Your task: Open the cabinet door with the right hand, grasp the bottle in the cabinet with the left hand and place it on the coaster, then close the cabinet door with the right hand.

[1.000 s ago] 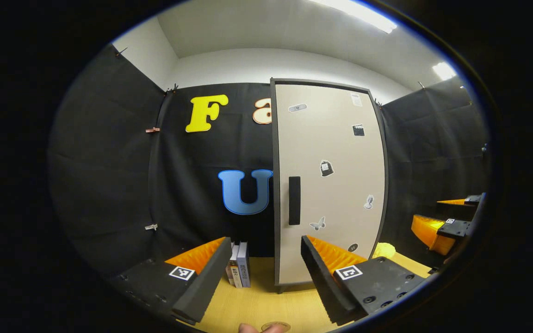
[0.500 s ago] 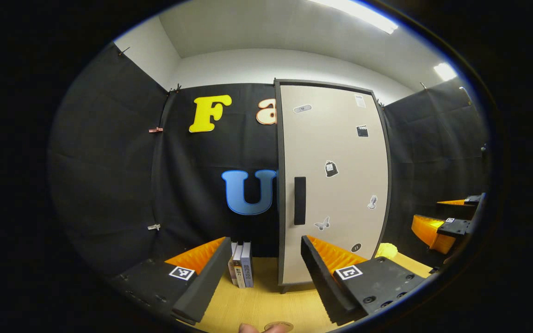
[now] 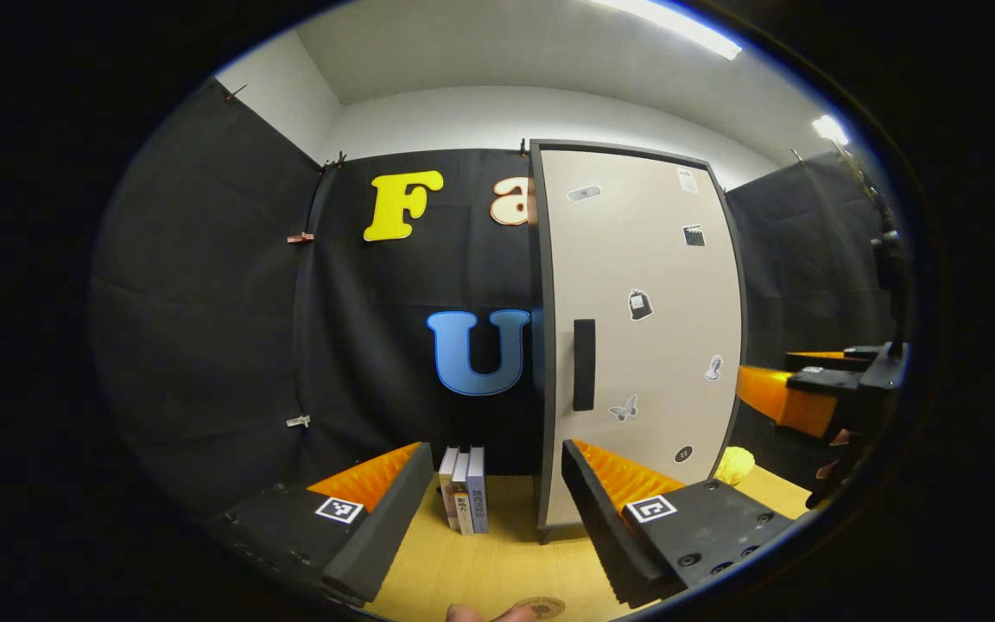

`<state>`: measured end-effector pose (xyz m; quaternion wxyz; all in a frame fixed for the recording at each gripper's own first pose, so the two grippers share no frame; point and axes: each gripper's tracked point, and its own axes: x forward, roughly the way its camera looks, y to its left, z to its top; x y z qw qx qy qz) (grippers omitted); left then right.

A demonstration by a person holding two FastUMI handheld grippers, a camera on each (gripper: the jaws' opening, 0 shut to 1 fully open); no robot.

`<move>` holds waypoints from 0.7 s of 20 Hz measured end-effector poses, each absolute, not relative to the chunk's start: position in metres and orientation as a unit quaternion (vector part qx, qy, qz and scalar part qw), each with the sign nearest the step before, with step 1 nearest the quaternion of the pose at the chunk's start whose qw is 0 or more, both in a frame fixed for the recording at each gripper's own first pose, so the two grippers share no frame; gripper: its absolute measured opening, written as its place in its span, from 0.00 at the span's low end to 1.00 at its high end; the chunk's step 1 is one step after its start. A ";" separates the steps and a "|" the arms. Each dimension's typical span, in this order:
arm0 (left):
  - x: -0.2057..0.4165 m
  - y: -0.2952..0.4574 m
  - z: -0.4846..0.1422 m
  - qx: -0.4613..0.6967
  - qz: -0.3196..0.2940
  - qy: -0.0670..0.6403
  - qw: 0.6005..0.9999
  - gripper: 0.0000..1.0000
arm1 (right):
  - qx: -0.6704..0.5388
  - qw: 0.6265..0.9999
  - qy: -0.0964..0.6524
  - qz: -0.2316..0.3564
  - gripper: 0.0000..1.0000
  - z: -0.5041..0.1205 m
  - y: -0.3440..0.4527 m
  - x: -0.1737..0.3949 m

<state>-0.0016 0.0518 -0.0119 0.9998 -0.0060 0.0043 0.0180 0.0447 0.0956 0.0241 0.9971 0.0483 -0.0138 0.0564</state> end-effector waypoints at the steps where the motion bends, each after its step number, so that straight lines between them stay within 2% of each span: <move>1: -0.001 0.055 -0.015 -0.006 0.019 0.005 1.000 0.95 | 0.047 0.997 -0.020 0.062 0.97 0.029 0.106 0.053; 8: 0.001 0.073 -0.032 -0.003 0.035 0.018 0.999 0.94 | 0.041 0.994 -0.027 0.094 0.97 0.029 0.175 0.124; 14: 0.000 0.091 -0.044 -0.007 0.051 0.028 0.998 0.95 | 0.029 0.995 -0.035 0.086 0.96 0.017 0.213 0.189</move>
